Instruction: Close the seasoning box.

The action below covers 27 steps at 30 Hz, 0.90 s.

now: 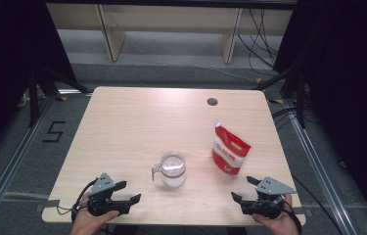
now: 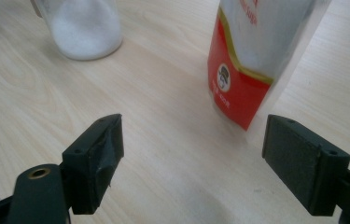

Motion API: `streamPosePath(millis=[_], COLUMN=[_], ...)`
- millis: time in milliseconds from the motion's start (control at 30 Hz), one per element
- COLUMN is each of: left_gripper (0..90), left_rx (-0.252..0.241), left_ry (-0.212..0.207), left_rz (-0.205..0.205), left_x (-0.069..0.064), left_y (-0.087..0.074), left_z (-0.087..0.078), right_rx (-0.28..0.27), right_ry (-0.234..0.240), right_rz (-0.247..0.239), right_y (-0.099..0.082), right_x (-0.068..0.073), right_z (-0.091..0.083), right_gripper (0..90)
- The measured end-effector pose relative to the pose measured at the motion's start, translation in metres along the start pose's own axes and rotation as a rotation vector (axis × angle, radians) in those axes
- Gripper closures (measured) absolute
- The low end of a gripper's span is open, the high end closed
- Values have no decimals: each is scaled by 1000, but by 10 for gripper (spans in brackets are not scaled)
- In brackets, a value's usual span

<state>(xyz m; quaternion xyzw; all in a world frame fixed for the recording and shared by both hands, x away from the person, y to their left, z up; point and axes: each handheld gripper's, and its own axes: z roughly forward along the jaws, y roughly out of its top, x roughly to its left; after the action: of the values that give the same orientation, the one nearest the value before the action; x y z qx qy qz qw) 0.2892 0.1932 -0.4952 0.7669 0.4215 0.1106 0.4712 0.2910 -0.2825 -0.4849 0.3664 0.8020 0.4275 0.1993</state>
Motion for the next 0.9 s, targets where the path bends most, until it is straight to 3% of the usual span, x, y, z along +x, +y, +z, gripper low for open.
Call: streamPosePath(millis=[67,133,167,267,300,367,433,500,533,667,800,900], left_gripper=[239,231,226,207,195,154,152,152,152,152,152,153], left_rx=[22,21,31,53,55,50,57,53,54,67,66,89], left_ry=[2,3,14,20,16,6,-19,-6,-15,-16,-13,-6], left_rz=[37,33,54,58,74,66,91,106,79,91,96,121], left_x=[1,1,0,-2,-2,-3,-5,-5,-7,-6,-6,-4], left_y=[-1,-2,-4,-6,-5,-5,-4,-5,-5,-6,-6,-6], left_z=[-1,0,2,4,5,6,5,6,6,8,9,8], right_rx=[11,26,41,47,57,44,47,50,50,58,45,44], right_ry=[4,-1,1,7,5,13,12,13,13,27,6,8], right_rz=[-3,7,27,11,40,25,-5,-3,-3,6,-7,-4], right_y=[-1,-2,-4,-4,-4,-4,-4,-4,-4,-4,-4,-4], right_x=[-1,-1,1,-1,1,-1,-2,-1,-1,-1,-4,-3], right_z=[0,0,1,1,0,1,2,2,2,2,2,2], right_gripper=[221,231,225,224,221,218,220,220,220,215,214,214])
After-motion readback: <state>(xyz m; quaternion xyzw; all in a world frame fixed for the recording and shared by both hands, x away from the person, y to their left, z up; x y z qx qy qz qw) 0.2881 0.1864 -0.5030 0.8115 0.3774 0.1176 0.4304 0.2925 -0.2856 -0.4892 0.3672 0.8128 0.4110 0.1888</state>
